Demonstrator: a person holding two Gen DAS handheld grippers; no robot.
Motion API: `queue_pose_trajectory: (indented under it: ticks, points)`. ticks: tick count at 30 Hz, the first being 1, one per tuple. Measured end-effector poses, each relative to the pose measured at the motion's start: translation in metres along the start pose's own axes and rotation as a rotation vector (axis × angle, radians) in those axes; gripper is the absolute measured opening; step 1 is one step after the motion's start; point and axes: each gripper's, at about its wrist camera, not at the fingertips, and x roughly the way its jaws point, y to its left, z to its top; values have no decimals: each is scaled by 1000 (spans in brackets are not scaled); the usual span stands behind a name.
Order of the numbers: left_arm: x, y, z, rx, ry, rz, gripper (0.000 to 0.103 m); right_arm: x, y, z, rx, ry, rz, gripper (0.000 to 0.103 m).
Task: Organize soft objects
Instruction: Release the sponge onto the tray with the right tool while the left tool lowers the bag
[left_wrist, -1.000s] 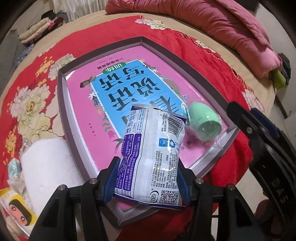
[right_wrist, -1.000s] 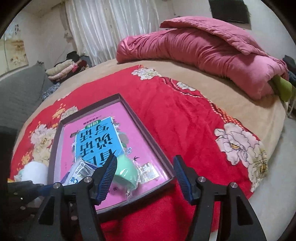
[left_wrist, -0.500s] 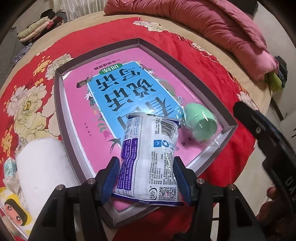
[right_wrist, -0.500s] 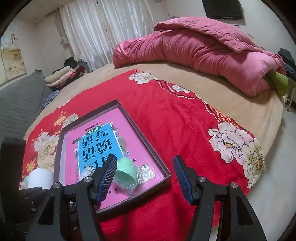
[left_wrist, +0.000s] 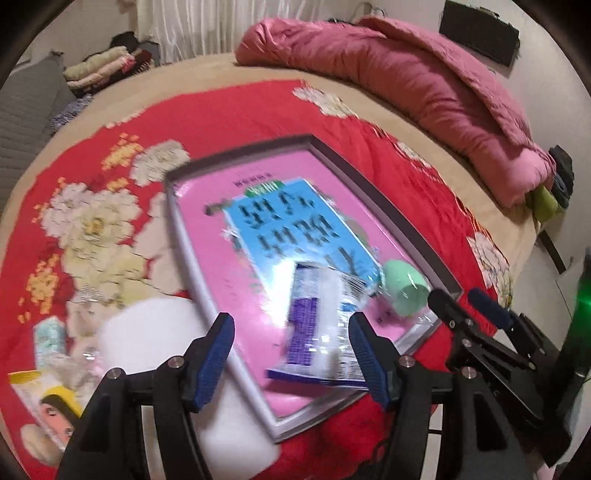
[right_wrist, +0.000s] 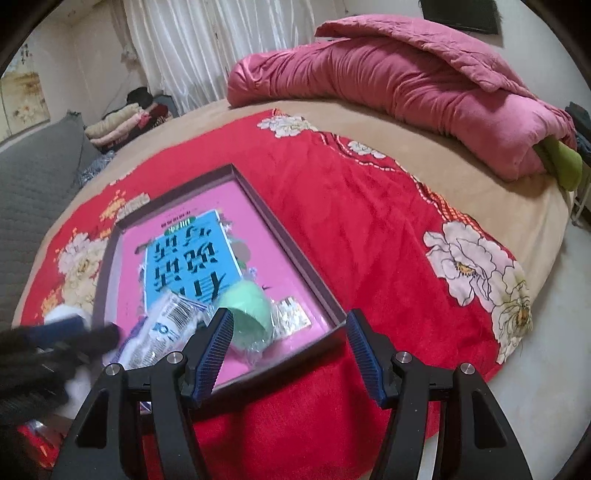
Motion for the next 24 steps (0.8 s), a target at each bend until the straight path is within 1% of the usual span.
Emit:
queue_pose_trajectory:
  ticks: [3, 6, 10, 12, 14, 16, 21, 22, 24]
  points:
    - [-13, 14, -2, -14, -25, 30, 64, 1, 2, -2, -6, 9, 3, 65]
    - [-24, 33, -7, -64, -40, 25, 64, -5, 9, -1, -28, -9, 42, 65]
    - [-37, 52, -16, -107, -53, 23, 64, -11, 37, -5, -145, -2, 157, 65]
    - [-40, 57, -19, -117, -56, 20, 64, -14, 57, -12, -252, 6, 201, 65]
    - [-43, 61, -22, -126, -59, 14, 64, -11, 73, -19, -342, 27, 173, 65]
    - [-46, 65, -25, -133, -61, 8, 64, -6, 81, -26, -381, 41, 130, 65]
    - [-47, 71, -32, -154, -56, -1, 64, 7, 77, -29, -354, 86, 72, 65]
    - [-47, 72, -34, -157, -56, -3, 64, 10, 75, -29, -350, 91, 52, 65]
    - [-46, 75, -37, -161, -52, -5, 64, 12, 71, -29, -339, 87, 43, 65]
